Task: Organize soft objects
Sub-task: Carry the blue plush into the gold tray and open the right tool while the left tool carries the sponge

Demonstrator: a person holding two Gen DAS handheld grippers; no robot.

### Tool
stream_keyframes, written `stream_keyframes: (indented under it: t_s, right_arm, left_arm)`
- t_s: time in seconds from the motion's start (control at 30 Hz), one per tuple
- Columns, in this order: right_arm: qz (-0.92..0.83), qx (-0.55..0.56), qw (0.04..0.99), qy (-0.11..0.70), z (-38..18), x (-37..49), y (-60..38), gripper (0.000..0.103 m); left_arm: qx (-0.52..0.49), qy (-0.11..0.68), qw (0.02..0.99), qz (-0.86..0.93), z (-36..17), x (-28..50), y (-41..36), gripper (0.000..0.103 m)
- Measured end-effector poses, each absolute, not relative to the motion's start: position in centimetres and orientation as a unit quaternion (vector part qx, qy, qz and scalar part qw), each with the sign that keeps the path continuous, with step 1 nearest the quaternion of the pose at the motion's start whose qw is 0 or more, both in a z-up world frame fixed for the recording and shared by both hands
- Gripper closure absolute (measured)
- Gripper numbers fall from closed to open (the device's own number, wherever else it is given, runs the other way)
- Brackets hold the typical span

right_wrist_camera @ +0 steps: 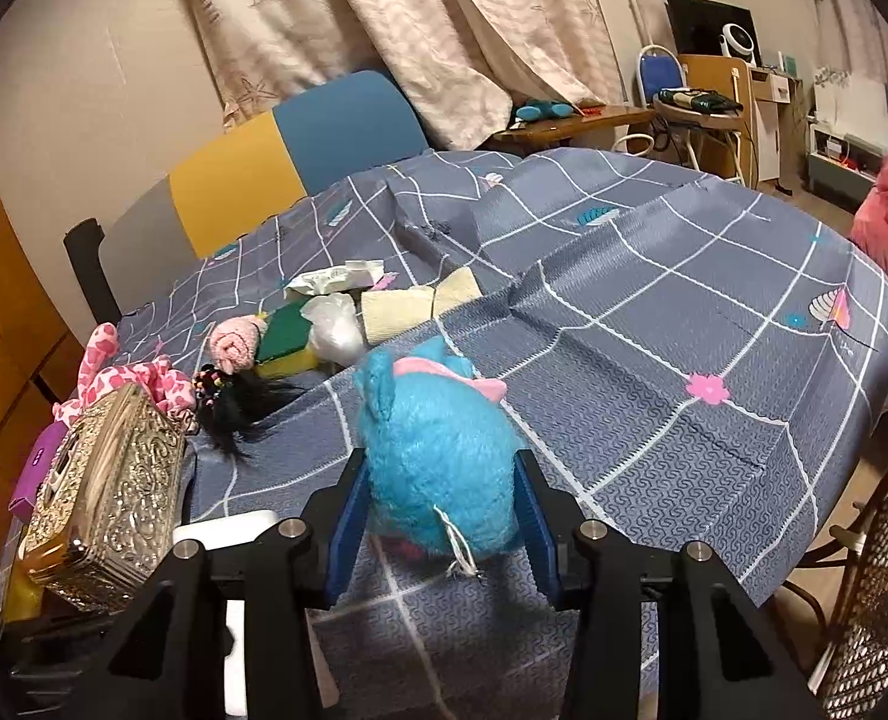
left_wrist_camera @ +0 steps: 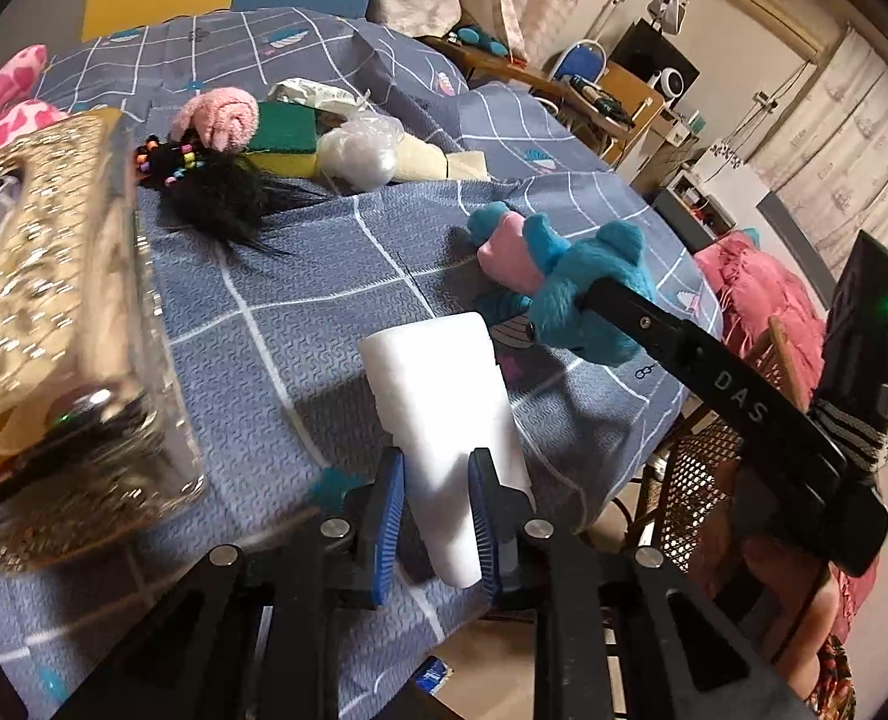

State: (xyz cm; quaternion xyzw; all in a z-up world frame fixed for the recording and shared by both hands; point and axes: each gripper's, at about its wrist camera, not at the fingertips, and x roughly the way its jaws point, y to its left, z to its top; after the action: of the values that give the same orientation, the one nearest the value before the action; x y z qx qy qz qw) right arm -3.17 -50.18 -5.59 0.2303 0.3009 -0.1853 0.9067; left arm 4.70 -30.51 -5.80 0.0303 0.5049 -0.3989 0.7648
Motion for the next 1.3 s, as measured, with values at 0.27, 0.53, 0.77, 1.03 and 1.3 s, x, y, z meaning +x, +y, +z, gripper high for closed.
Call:
stream_keyframes:
  t_s: [0.27,0.53,0.77,1.03,1.3]
  right_arm:
    - [-0.173,0.213,0.915,0.295,-4.1,-3.6,-48.0,0.057]
    - [-0.148,0.195,0.929,0.279,-1.5,-3.5,-45.4,0.057]
    - [-0.119,0.189,0.939,0.262,0.8,-2.9,-42.5,0.057]
    - [-0.061,0.176,0.955,0.232,4.5,-1.7,-37.1,0.057]
    - [0.033,0.135,0.967,0.213,7.4,0.9,-28.7,0.057]
  left_arm:
    - [0.002,0.482,0.773,-0.412,-3.6,4.0,-26.9,0.082]
    - [-0.032,0.456,0.792,-0.405,-1.2,4.1,-21.4,0.082]
    - [-0.086,0.442,0.817,-0.36,-0.1,6.0,-14.0,0.082]
    - [-0.149,0.436,0.839,-0.289,-0.7,8.4,-4.9,0.082]
    - [-0.192,0.442,0.851,-0.208,-2.3,10.9,4.9,0.082]
